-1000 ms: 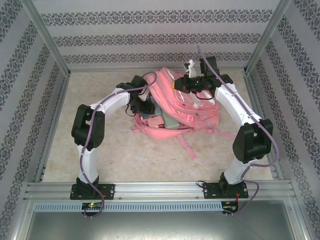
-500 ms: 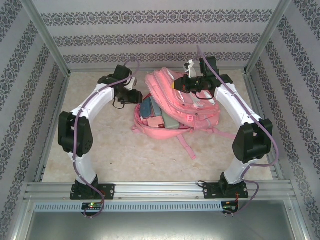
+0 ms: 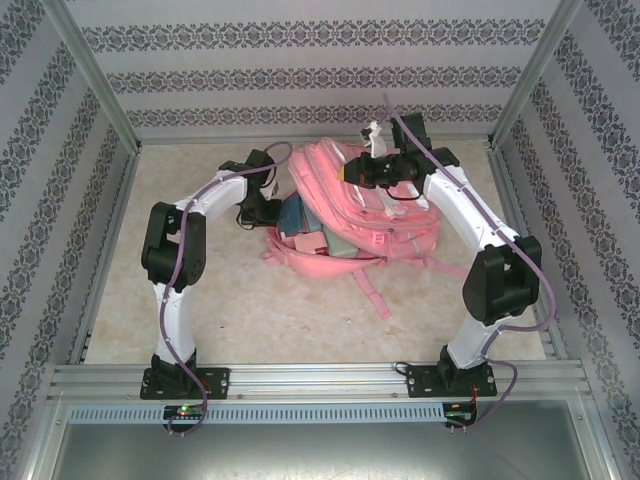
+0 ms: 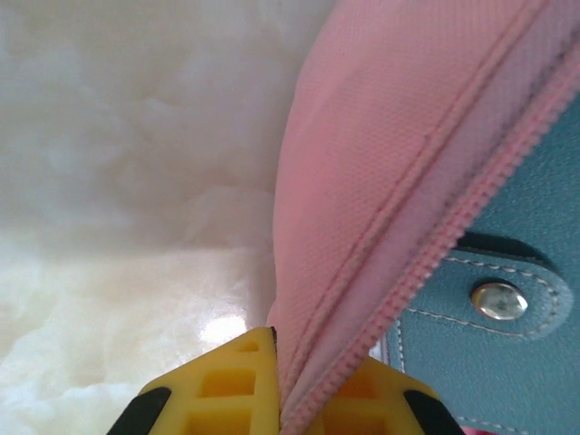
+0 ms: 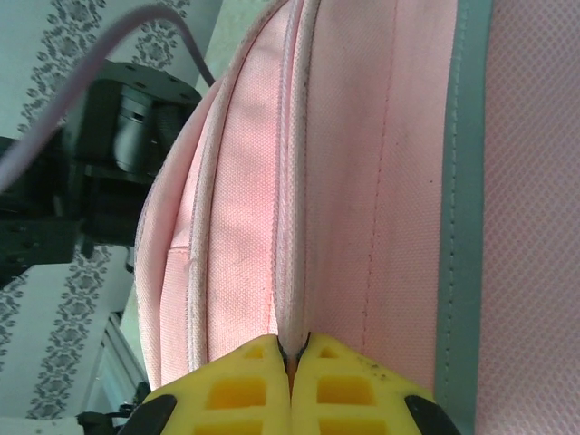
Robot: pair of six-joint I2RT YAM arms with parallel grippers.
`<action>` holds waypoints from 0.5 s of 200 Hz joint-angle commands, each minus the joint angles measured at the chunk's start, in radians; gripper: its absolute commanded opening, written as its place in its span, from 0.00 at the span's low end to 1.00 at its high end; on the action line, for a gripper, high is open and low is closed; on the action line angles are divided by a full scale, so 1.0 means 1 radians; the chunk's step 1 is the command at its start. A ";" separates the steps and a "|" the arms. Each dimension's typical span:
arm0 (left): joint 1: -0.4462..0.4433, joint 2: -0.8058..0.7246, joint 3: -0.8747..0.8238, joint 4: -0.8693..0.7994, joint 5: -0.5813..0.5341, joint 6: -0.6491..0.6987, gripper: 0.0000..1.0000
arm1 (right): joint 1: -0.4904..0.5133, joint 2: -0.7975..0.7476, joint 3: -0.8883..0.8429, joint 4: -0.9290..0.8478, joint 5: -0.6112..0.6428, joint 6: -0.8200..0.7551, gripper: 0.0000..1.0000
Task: Pack the student bag
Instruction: Rotate the student bag at the top-center of the table.
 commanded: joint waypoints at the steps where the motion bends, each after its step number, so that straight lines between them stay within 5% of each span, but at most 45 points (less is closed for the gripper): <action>1: 0.008 -0.129 -0.018 0.007 -0.071 -0.050 0.00 | 0.038 0.020 0.074 0.007 0.047 -0.086 0.00; 50: 0.015 -0.373 -0.201 0.049 -0.157 -0.162 0.00 | 0.080 0.121 0.187 -0.023 0.101 -0.125 0.00; 73: 0.010 -0.497 -0.342 0.118 -0.105 -0.267 0.00 | 0.098 0.173 0.266 -0.032 0.138 -0.137 0.00; 100: -0.078 -0.609 -0.473 0.215 -0.097 -0.384 0.00 | 0.106 0.245 0.385 -0.052 0.145 -0.133 0.00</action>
